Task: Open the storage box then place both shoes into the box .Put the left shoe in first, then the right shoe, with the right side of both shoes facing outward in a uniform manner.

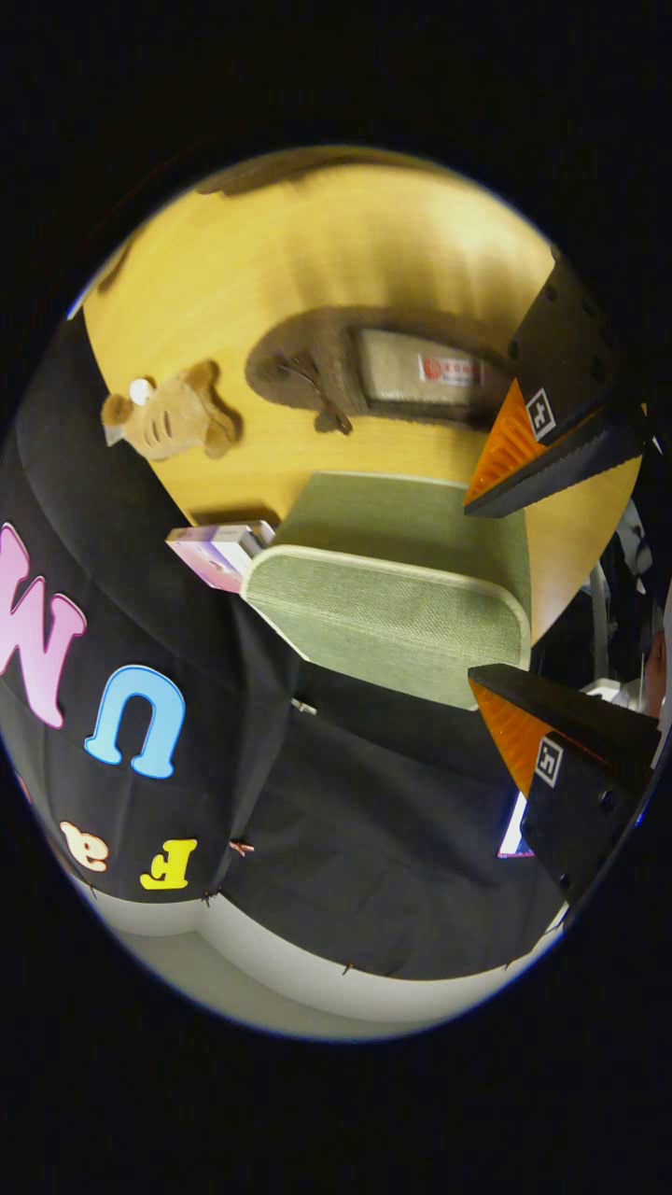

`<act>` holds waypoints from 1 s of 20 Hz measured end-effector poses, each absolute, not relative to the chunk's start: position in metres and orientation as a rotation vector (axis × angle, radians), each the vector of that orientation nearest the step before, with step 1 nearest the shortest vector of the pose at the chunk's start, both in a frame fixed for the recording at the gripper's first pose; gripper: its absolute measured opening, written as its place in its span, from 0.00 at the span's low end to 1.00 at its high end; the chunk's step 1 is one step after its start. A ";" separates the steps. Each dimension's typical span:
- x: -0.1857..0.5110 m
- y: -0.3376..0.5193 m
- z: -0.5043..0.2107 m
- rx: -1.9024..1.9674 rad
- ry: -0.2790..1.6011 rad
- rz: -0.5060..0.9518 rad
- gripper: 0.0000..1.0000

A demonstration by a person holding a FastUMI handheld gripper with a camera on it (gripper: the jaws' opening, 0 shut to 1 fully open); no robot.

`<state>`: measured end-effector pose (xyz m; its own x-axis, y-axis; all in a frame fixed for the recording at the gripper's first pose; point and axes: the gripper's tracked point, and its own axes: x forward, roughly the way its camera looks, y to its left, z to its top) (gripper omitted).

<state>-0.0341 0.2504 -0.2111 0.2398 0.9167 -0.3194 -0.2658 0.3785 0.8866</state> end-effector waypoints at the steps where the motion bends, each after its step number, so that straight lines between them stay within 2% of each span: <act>1: -0.038 0.259 -0.209 0.841 1.016 0.987 0.98; 5: -0.046 0.288 -0.220 0.973 1.121 1.091 0.98; 12: -0.041 0.301 -0.206 1.226 1.234 1.096 0.95; 14: -0.042 0.297 -0.203 1.230 1.248 1.084 0.77; 17: -0.046 0.290 -0.189 1.256 1.272 1.090 0.77; 20: -0.046 0.289 -0.161 1.322 1.251 1.115 0.71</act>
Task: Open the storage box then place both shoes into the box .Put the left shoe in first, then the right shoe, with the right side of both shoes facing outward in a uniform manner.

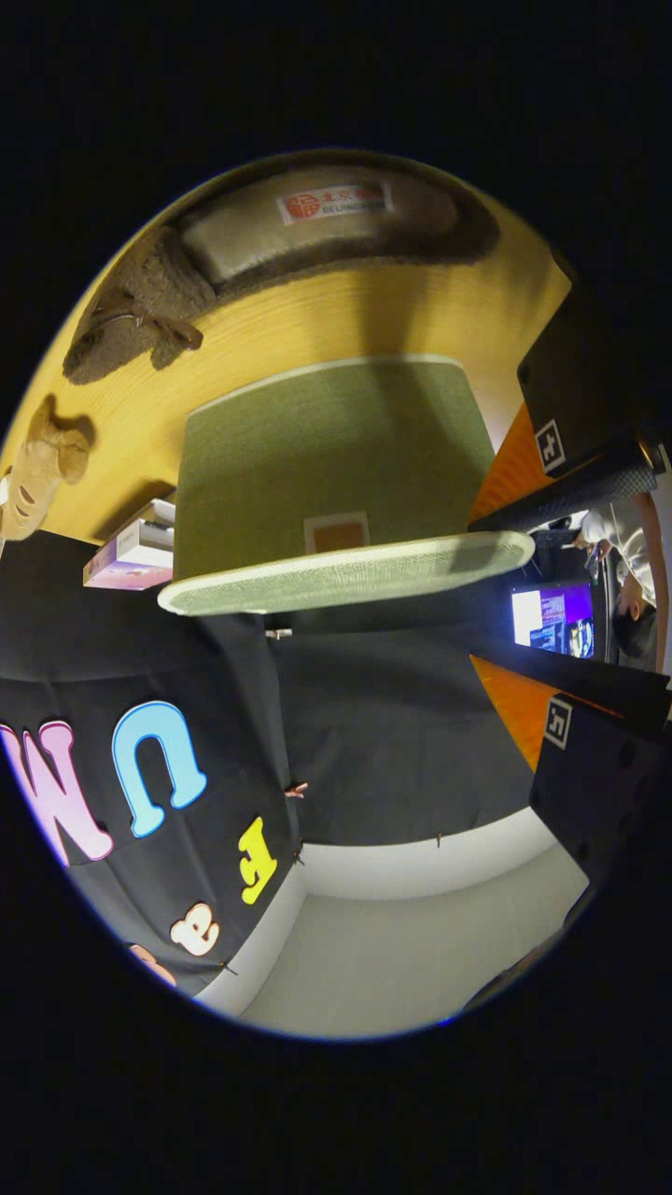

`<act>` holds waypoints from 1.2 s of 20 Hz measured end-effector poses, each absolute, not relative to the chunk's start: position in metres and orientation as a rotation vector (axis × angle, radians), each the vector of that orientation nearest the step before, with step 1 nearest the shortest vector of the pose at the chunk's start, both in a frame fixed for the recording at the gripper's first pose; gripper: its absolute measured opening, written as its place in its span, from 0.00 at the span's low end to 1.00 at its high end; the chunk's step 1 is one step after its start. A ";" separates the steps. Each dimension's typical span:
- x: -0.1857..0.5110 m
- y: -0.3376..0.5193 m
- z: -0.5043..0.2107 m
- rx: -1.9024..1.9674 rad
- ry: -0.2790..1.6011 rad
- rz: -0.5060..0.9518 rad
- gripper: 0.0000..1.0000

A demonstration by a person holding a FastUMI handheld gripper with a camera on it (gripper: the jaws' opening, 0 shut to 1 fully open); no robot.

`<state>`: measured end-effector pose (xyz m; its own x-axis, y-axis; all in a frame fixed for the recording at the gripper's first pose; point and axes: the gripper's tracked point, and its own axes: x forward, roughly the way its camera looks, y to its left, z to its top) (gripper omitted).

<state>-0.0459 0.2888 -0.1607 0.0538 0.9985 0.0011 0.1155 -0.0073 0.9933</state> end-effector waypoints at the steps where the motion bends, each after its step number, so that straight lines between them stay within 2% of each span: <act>1: -0.041 0.288 -0.156 1.333 1.230 1.094 0.59; 2: -0.038 0.292 -0.148 1.337 1.206 1.098 0.46; 5: -0.046 0.305 -0.139 1.242 1.205 1.115 0.47; 7: -0.045 0.316 -0.149 1.126 1.202 1.081 0.21; 9: -0.047 0.320 -0.153 1.054 1.228 1.055 0.21; 11: -0.047 0.328 -0.161 0.997 1.230 1.005 0.16; 12: -0.048 0.335 -0.164 0.992 1.236 0.990 0.08; 13: -0.049 0.344 -0.162 0.998 1.246 0.974 0.05; 19: -0.045 0.338 -0.138 1.006 1.240 0.939 0.05; 24: -0.040 0.357 -0.077 0.991 1.173 1.020 0.05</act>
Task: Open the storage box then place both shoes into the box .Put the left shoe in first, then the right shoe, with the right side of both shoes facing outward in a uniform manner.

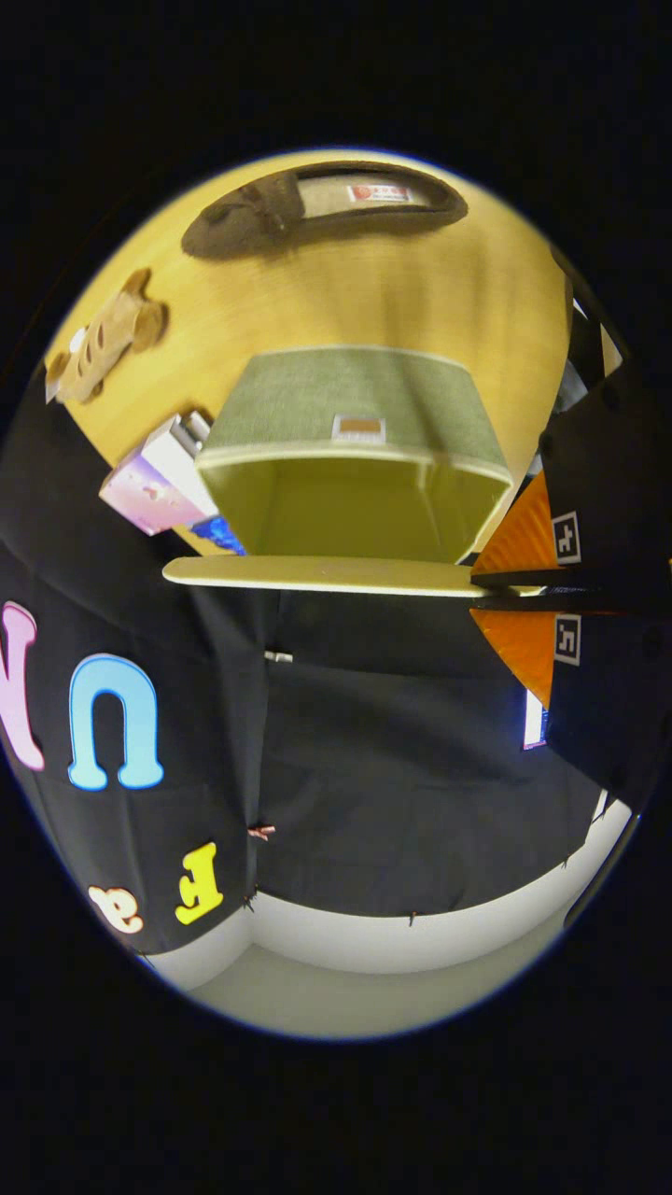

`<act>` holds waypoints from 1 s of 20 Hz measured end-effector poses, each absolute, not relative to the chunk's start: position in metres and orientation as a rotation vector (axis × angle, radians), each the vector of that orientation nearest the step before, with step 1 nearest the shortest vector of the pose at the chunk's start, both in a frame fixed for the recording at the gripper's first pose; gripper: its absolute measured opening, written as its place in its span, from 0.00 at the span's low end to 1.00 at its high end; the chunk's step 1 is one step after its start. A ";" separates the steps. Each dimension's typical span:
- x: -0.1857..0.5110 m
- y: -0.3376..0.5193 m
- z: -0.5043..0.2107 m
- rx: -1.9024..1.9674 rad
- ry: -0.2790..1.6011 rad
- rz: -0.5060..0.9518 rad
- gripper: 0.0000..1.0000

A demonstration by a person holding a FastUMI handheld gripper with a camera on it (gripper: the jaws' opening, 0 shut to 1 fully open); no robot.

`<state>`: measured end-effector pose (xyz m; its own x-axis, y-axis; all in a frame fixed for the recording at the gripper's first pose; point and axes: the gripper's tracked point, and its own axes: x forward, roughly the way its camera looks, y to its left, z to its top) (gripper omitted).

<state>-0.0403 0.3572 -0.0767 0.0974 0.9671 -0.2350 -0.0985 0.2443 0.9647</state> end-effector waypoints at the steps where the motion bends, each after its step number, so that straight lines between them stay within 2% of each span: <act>1: -0.040 0.365 -0.063 0.978 1.149 1.043 0.05; 11: -0.045 0.488 0.021 0.700 1.040 1.200 0.05; 20: -0.054 0.610 0.005 0.634 1.126 1.155 0.05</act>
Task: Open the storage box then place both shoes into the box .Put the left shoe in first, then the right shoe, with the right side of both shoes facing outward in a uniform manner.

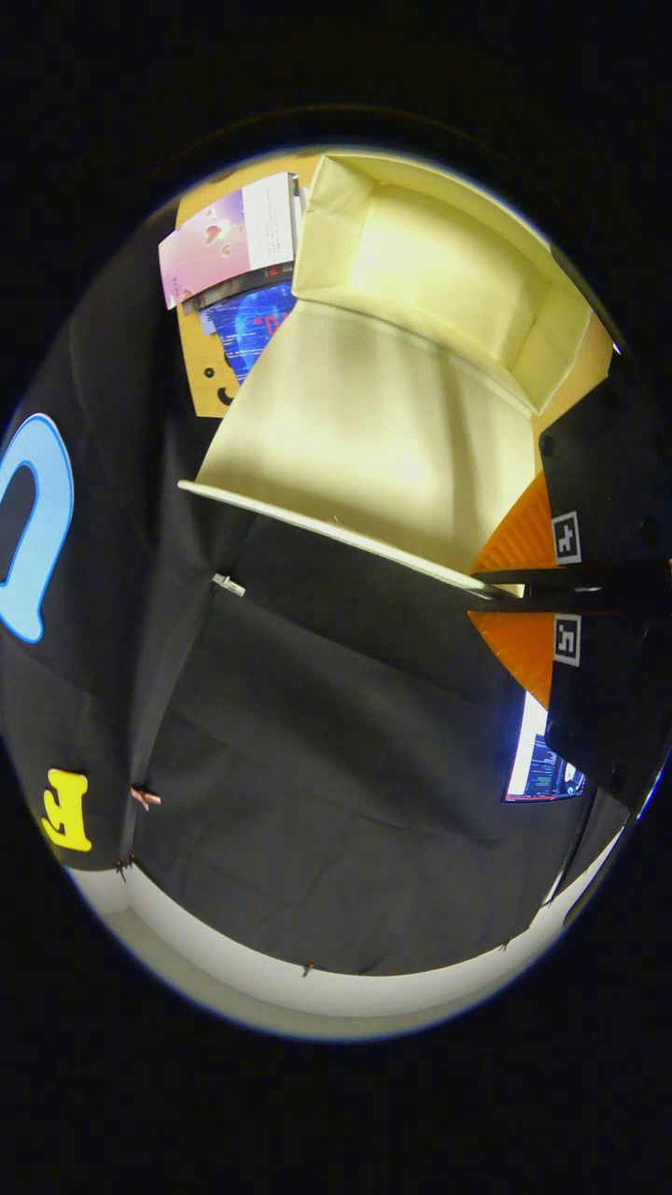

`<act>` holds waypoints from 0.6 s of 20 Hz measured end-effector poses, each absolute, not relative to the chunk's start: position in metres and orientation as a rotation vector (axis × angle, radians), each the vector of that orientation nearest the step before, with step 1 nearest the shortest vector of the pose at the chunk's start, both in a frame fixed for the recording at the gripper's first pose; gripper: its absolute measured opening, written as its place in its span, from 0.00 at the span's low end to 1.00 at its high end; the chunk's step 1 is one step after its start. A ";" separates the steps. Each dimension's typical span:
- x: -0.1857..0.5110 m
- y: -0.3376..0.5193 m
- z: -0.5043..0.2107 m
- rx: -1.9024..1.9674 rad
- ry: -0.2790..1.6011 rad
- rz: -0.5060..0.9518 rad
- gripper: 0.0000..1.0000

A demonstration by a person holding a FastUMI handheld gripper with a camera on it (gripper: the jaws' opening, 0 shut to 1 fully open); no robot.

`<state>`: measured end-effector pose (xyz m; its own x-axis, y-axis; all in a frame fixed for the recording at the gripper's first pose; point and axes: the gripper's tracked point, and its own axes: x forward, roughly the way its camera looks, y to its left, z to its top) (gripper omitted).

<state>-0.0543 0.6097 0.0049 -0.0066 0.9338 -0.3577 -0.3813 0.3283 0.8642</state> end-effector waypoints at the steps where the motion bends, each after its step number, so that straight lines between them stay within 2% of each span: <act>1: -0.056 0.620 0.000 0.631 1.137 1.144 0.05; 6: -0.051 0.655 -0.016 0.615 1.147 1.108 0.06; 8: -0.049 0.657 -0.014 0.622 1.146 1.108 0.10; 12: -0.029 0.637 -0.009 0.576 1.012 1.080 0.81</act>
<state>-0.0289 0.6371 -0.0094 0.1161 0.9151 -0.3861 -0.4450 0.3954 0.8035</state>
